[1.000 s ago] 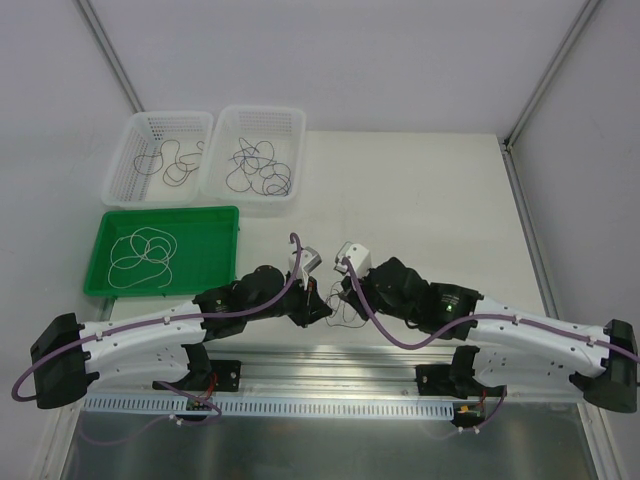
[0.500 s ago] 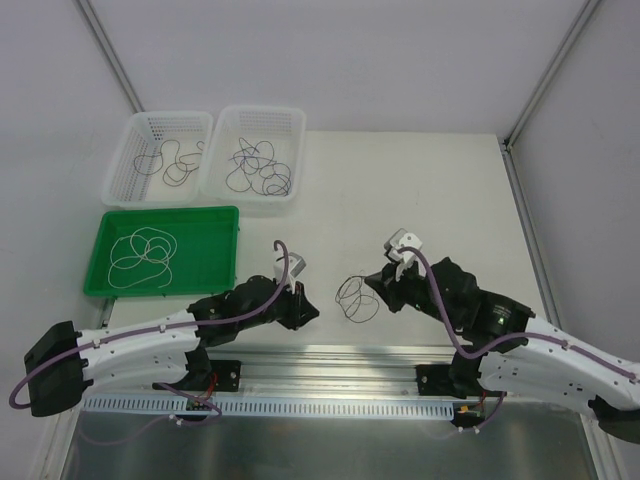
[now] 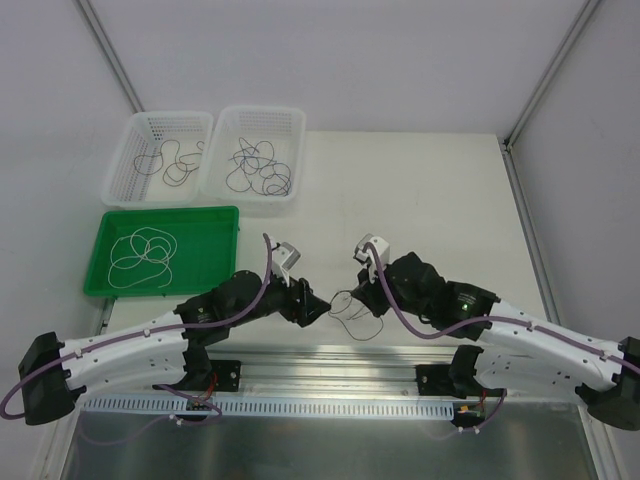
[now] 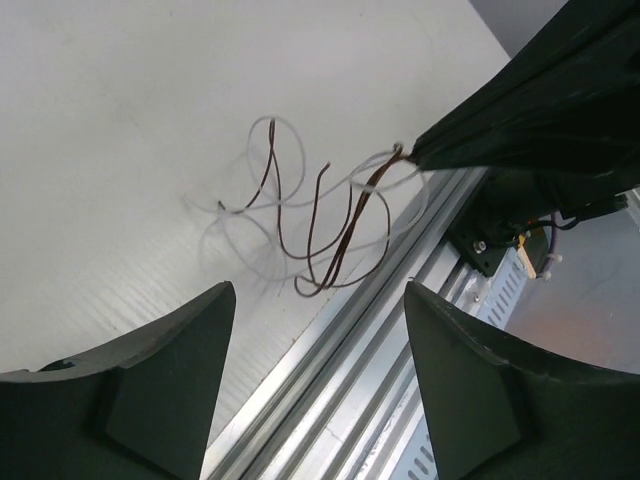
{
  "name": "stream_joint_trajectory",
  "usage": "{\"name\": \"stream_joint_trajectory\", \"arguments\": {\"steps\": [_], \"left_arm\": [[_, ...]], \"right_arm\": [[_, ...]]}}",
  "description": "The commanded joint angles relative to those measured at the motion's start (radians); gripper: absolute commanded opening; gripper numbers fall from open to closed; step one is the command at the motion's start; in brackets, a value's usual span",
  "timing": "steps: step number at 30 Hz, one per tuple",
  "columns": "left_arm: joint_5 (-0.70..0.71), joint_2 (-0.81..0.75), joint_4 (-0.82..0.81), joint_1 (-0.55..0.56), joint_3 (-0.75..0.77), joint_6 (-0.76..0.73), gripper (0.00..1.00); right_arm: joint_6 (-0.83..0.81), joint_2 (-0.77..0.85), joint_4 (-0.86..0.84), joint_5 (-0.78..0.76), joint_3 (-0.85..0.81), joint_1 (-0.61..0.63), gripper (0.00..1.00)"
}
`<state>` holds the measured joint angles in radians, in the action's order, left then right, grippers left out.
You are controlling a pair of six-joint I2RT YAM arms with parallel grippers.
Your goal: Untangle the cables
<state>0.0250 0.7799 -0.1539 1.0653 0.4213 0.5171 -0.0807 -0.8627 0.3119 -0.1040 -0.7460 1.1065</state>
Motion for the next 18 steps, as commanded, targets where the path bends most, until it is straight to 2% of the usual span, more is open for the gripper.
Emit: {"name": "stream_joint_trajectory", "arguments": {"steps": [1, 5, 8, 10, 18], "left_arm": [[0.003, 0.03, -0.108, -0.007, 0.066, -0.058, 0.69], [-0.023, 0.096, -0.229, -0.007, 0.068, -0.074, 0.68], [-0.054, 0.151, -0.254, -0.007, 0.092, -0.103, 0.66], [-0.066, 0.192, -0.26, -0.008, 0.115, -0.115, 0.62], [-0.128, 0.28, -0.28, -0.007, 0.136, -0.123, 0.45]], "right_arm": [[0.036, -0.031, -0.028, 0.052, -0.05, -0.004, 0.01], [0.039, -0.059, -0.057, 0.089, -0.05, -0.004, 0.01], [0.042, -0.07, -0.073, 0.096, -0.047, -0.002, 0.01], [0.044, -0.071, -0.085, 0.135, -0.044, -0.004, 0.01], [0.039, -0.033, -0.091, 0.127, -0.026, -0.002, 0.01]]}}
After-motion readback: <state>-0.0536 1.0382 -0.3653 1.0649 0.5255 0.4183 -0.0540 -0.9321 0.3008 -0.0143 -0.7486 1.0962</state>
